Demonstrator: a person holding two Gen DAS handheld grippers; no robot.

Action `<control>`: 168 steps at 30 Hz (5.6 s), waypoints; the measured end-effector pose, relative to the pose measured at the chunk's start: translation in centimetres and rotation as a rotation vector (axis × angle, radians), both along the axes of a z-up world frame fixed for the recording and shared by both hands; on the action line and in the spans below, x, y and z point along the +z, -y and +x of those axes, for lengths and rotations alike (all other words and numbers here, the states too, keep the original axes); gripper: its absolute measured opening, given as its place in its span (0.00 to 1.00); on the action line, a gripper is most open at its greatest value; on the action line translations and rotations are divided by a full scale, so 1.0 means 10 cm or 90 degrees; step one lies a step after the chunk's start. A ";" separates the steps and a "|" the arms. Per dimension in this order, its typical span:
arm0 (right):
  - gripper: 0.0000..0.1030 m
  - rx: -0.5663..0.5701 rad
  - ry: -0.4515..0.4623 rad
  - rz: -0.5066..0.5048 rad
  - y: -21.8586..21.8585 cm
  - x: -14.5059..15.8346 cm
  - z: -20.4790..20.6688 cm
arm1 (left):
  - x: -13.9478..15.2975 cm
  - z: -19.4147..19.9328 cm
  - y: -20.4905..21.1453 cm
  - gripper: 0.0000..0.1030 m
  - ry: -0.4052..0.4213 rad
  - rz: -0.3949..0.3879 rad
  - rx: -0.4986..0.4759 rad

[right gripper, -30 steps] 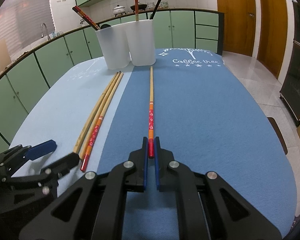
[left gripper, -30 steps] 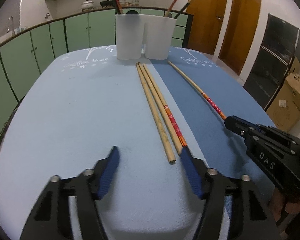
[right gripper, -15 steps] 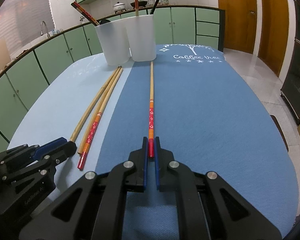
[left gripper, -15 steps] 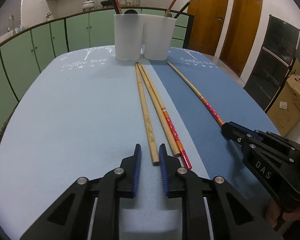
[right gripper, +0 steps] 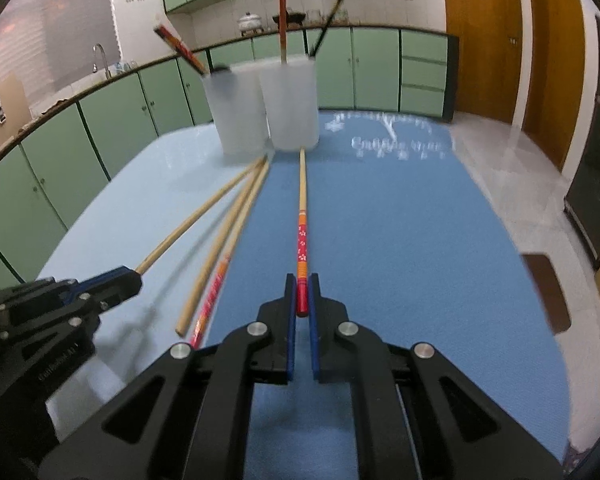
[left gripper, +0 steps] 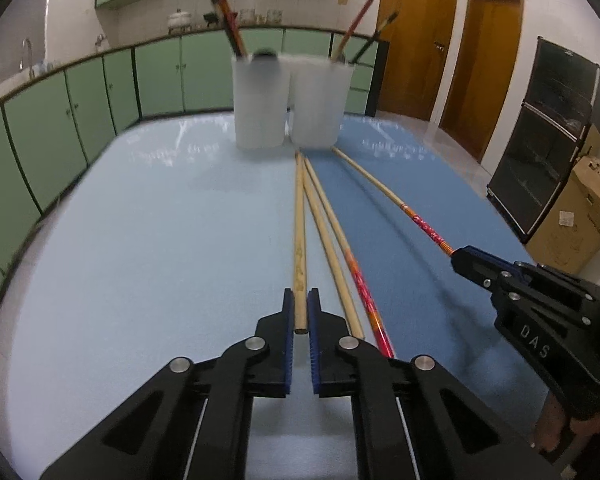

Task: Organize utensils
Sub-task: 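Carry both chopsticks to the white holder and drop them in while both tools open, then move both tools back toward the last two wooden chopsticks, then grasp the red-patterned chopstick with the right tool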

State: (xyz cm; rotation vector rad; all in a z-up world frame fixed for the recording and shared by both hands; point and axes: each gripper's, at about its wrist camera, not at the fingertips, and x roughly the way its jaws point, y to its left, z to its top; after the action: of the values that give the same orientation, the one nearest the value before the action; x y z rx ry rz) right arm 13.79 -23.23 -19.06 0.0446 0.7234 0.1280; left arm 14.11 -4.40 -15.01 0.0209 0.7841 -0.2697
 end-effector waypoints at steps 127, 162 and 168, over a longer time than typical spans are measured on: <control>0.83 -0.015 0.029 -0.001 -0.33 -0.10 -0.09 | 0.01 -0.03 -0.59 0.74 0.068 0.014 0.030; 0.05 0.024 -0.033 -0.043 -0.60 -0.36 -0.16 | -0.08 -0.05 -0.61 0.74 0.047 0.012 0.044; 0.05 -0.003 -0.032 -0.022 -0.43 -0.31 -0.14 | -0.11 -0.04 -0.46 0.74 0.040 0.005 0.029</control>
State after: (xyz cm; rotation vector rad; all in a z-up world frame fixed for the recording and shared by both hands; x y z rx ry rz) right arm 12.40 -18.97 -22.21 0.0165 0.7753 0.1108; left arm 13.72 0.24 -16.11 0.0192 0.7231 -0.2215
